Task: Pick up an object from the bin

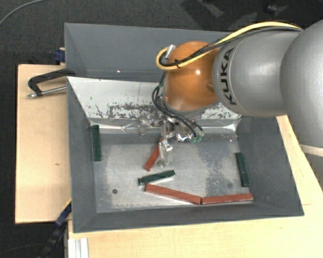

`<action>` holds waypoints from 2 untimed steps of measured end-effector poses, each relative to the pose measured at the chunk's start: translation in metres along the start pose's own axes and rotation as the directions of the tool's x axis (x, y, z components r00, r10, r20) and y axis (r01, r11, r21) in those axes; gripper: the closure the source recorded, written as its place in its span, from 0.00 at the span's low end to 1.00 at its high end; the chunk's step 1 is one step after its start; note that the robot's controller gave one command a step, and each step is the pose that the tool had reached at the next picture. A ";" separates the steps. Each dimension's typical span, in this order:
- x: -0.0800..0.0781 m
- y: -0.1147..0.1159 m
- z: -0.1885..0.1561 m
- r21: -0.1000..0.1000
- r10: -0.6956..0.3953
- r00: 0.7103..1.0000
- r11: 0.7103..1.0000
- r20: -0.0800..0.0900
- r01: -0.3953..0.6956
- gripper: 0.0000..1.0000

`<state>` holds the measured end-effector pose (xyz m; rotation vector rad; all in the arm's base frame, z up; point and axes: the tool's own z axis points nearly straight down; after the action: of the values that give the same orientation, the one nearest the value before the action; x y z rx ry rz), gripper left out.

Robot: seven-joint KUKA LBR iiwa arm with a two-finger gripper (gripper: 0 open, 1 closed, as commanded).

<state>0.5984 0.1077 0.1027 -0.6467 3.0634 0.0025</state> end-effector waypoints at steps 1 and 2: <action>0.003 -0.020 -0.017 0.000 -0.356 0.934 0.934 -0.002 0.356 0.00; 0.005 -0.019 0.033 -0.008 -0.502 0.865 0.865 -0.009 0.502 0.00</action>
Offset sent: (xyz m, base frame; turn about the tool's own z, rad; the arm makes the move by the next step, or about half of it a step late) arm 0.0033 -0.0196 0.0148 -0.3664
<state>0.6021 0.0886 0.0695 -1.4265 2.8005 0.0030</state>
